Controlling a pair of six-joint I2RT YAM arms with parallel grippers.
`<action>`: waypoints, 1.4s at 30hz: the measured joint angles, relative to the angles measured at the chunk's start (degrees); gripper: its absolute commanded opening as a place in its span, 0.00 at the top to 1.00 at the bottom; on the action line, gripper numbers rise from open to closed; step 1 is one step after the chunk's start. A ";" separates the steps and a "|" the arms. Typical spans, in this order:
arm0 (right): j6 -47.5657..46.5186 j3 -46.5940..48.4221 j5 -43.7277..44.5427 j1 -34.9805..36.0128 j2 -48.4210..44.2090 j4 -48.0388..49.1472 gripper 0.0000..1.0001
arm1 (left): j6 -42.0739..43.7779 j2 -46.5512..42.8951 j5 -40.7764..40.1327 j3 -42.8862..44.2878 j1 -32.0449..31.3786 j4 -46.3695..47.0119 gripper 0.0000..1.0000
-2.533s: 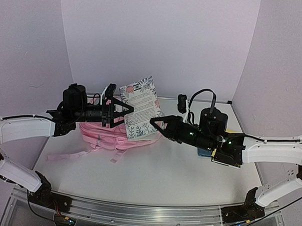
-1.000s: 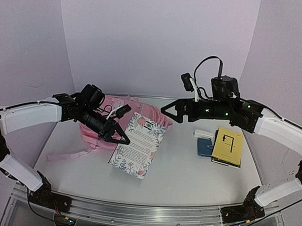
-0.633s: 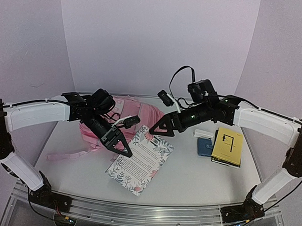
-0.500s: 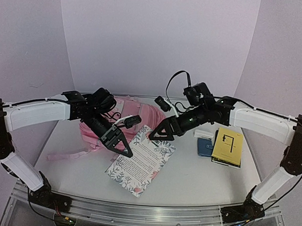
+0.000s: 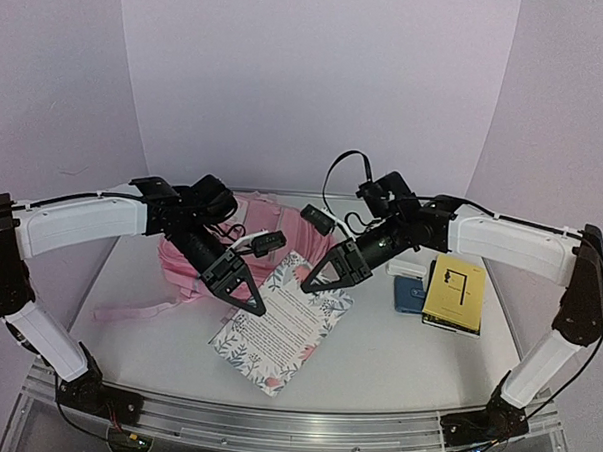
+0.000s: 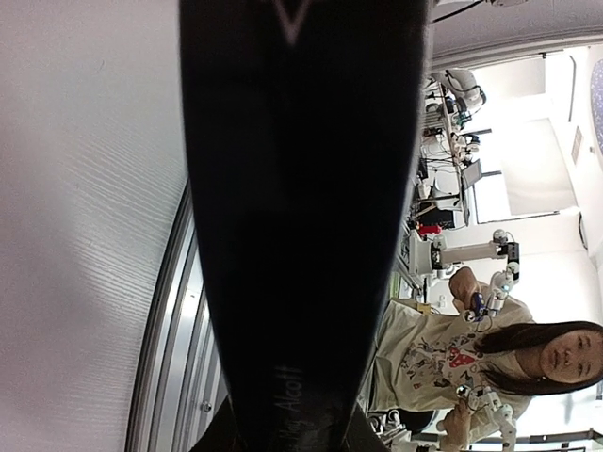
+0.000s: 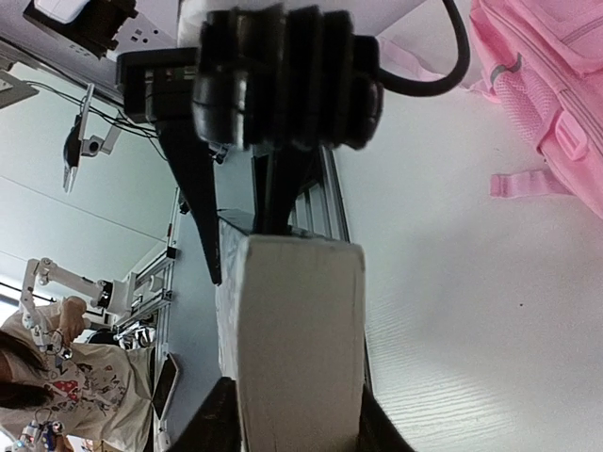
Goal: Pack the student bag
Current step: Pick up the book from the center of the board.
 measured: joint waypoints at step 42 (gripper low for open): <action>25.80 -7.67 74.21 -9.47 -21.87 2.73 1.00 | -9.74 32.82 -63.37 24.83 -2.98 23.80 0.24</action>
